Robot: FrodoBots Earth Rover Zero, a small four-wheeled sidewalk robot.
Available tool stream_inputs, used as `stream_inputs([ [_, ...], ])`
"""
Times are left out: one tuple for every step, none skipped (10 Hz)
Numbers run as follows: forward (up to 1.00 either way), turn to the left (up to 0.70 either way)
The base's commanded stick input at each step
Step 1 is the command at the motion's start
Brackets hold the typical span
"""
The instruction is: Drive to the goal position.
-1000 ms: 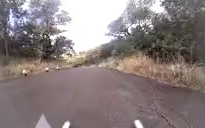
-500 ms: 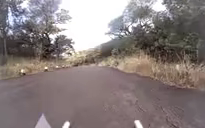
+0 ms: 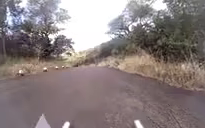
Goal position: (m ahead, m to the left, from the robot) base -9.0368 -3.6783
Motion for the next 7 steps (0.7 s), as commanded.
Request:
stream_inputs([
  [0.5,0.0],
  [0.5,0.0],
  [0.5,0.0],
  [0.5,0.0],
  [0.5,0.0],
  [0.5,0.0],
  [0.5,0.0],
])
